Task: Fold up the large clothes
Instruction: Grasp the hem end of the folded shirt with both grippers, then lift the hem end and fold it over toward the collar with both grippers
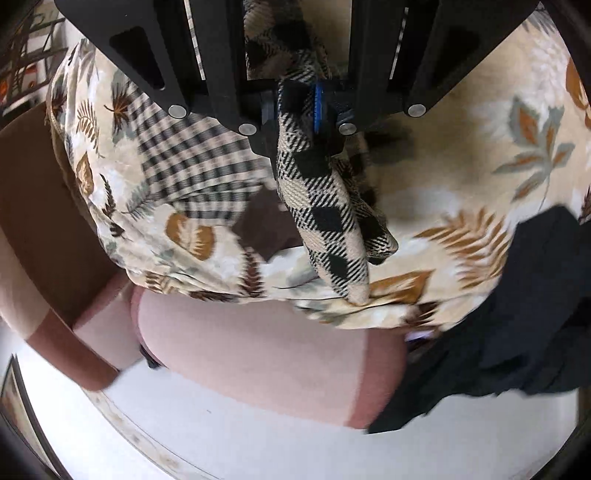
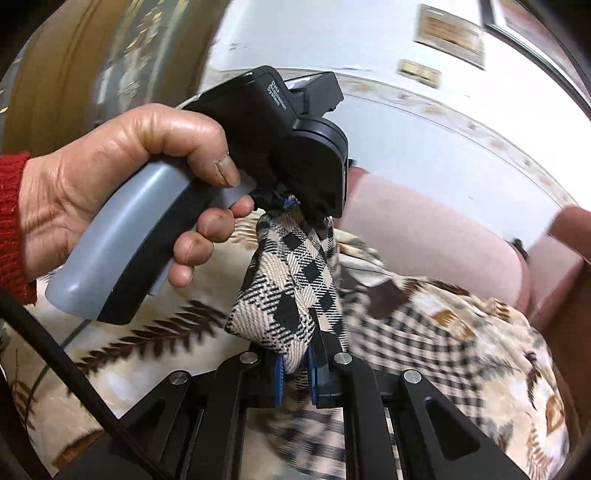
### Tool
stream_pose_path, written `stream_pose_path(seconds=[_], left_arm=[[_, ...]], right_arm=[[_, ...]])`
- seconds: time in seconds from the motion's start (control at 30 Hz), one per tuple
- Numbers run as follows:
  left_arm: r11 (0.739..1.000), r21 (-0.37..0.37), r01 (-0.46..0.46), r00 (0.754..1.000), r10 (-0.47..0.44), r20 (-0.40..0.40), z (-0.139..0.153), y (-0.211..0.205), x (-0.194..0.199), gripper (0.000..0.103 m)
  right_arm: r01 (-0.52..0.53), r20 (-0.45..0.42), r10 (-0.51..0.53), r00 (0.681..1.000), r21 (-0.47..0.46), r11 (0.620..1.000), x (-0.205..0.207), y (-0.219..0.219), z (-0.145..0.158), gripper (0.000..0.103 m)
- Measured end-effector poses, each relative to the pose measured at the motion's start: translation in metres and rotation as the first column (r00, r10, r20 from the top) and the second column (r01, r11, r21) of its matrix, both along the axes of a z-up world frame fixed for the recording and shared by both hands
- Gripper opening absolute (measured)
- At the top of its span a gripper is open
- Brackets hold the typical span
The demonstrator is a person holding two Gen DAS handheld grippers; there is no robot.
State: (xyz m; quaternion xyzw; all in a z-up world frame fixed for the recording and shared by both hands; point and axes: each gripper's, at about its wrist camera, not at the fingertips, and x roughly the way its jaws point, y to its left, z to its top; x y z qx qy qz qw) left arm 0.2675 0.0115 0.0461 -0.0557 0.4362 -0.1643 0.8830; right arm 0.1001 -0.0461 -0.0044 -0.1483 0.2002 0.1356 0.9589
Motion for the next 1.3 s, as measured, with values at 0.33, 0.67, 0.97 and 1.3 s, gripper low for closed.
stream_pose_path(seconds=[0.33, 0.67, 0.97, 1.3], left_arm=[[0.989, 0.089, 0.117, 0.992, -0.112, -0.060, -0.028, -0.148, 0.022, 0.011], [0.965, 0.199, 0.170, 0.983, -0.151, -0.108, -0.073, -0.217, 0.032, 0.013], [0.963, 0.196, 0.185, 0.979, -0.163, -0.121, -0.076, -0.226, 0.031, 0.016], [0.959, 0.131, 0.250, 0.965, -0.235, -0.119, -0.067, -0.258, 0.014, 0.013]], right_arm=[[0.187, -0.185, -0.157, 0.970, 0.159, 0.969, 0.021, -0.122, -0.011, 0.010], [0.326, -0.414, -0.158, 0.897, 0.377, 0.867, 0.036, -0.208, -0.041, 0.010], [0.367, -0.491, -0.126, 0.862, 0.432, 0.824, 0.038, -0.221, -0.057, 0.010], [0.412, -0.542, -0.113, 0.832, 0.471, 0.780, 0.026, -0.226, -0.068, 0.010]])
